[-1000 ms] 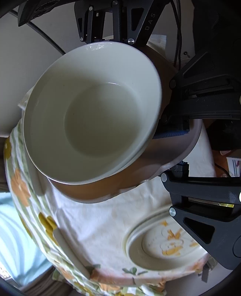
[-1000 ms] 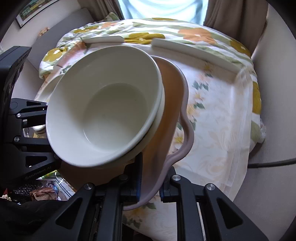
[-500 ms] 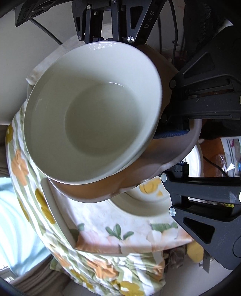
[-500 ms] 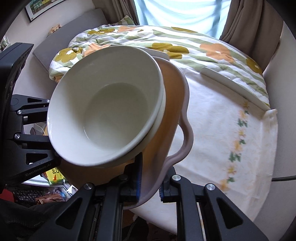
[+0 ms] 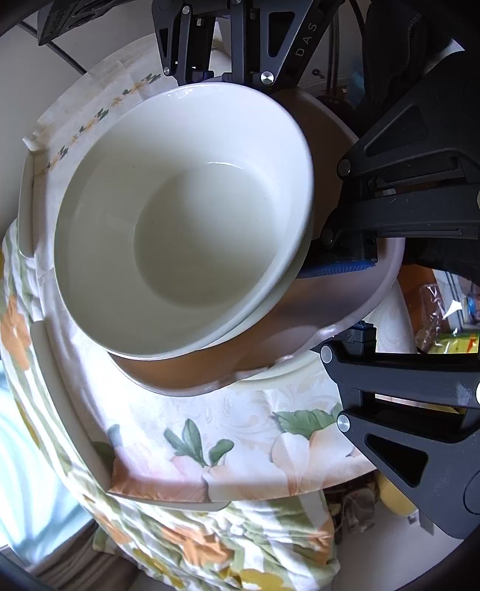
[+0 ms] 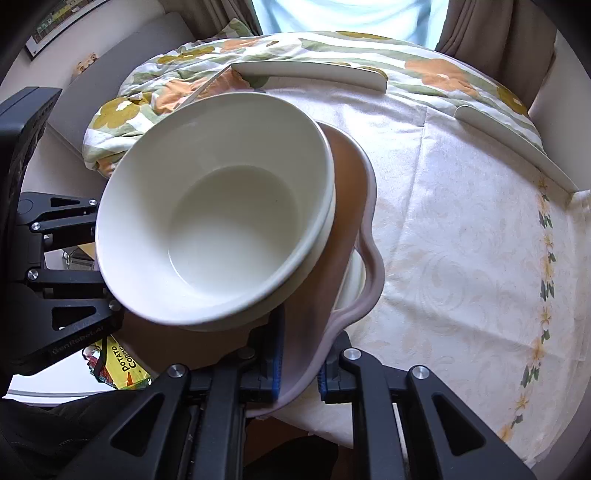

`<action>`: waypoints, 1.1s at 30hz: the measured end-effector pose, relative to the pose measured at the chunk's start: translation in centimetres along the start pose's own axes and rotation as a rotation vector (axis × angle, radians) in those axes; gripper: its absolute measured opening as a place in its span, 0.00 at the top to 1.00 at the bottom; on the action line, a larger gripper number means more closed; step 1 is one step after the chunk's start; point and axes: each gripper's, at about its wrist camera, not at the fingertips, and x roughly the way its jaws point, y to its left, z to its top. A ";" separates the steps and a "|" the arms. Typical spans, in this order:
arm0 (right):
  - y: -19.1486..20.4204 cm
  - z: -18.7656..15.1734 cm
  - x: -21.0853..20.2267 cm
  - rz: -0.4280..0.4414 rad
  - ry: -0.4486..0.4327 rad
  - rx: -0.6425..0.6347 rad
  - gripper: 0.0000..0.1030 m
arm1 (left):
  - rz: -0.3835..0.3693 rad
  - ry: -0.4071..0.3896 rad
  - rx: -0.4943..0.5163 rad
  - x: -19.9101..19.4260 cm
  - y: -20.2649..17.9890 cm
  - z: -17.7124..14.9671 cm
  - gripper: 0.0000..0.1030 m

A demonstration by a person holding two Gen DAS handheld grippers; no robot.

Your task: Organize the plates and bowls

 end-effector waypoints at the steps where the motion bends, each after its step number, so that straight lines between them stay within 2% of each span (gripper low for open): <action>1: 0.2 -0.1 0.2 -0.003 0.000 0.004 0.87 | -0.004 0.001 0.002 0.2 0.2 -0.1 0.84; 13: 1.0 -0.7 0.6 -0.049 0.003 0.045 0.87 | -0.028 -0.007 0.012 0.9 1.0 -0.2 0.84; 24: 0.8 0.1 0.8 -0.044 0.075 0.077 0.87 | -0.061 0.084 0.003 1.2 1.5 0.8 0.83; 33: 0.8 0.7 0.4 -0.060 0.116 0.077 0.84 | -0.068 0.126 0.019 0.7 1.6 0.8 0.83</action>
